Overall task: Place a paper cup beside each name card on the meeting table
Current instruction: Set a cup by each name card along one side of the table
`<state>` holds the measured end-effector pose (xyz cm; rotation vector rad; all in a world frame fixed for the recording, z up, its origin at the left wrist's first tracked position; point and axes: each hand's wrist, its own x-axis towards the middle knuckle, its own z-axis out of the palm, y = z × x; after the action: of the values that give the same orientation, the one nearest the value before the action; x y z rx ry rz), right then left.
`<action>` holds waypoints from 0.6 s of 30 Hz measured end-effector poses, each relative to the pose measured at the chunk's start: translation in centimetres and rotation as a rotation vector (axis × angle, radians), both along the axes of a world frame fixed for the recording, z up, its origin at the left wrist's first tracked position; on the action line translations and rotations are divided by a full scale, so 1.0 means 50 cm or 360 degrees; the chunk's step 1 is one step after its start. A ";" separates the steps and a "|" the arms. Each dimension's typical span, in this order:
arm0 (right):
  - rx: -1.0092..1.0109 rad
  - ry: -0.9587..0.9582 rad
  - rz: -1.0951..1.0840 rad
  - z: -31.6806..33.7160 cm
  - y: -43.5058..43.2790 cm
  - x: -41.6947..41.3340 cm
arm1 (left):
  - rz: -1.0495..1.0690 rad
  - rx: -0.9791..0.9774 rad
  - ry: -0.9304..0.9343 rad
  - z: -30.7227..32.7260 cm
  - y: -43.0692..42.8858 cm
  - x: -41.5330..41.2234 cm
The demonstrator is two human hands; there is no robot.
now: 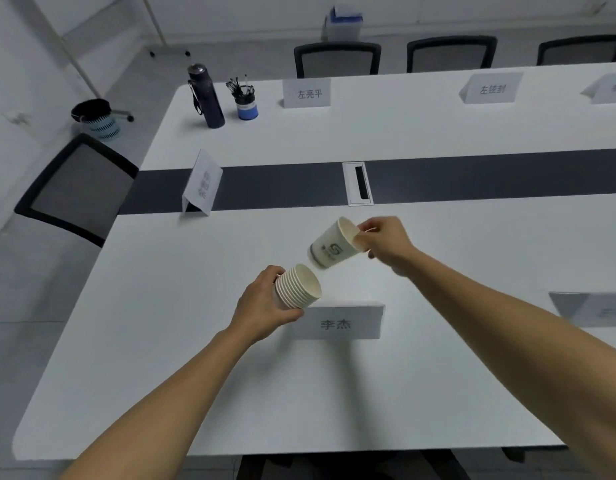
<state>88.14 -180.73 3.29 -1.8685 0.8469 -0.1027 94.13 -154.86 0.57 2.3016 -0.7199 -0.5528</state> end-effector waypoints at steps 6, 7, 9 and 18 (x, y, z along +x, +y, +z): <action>-0.0226 0.0377 -0.0063 -0.109 -0.005 0.042 | 0.0081 0.0096 0.0105 -0.038 0.047 -0.001; -0.0221 0.0433 -0.0047 -0.129 0.002 0.037 | 0.0082 0.0104 0.0110 -0.041 0.053 -0.004; -0.0186 0.0511 -0.0040 -0.167 0.017 0.038 | 0.0101 0.0122 0.0122 -0.053 0.069 -0.005; -0.0152 0.0636 -0.0053 -0.198 0.039 0.016 | 0.0077 0.0162 0.0125 -0.056 0.090 -0.025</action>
<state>88.95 -178.76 -6.61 -1.9974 1.1617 0.2212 92.88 -150.38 -2.21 2.3697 -0.6098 -0.6678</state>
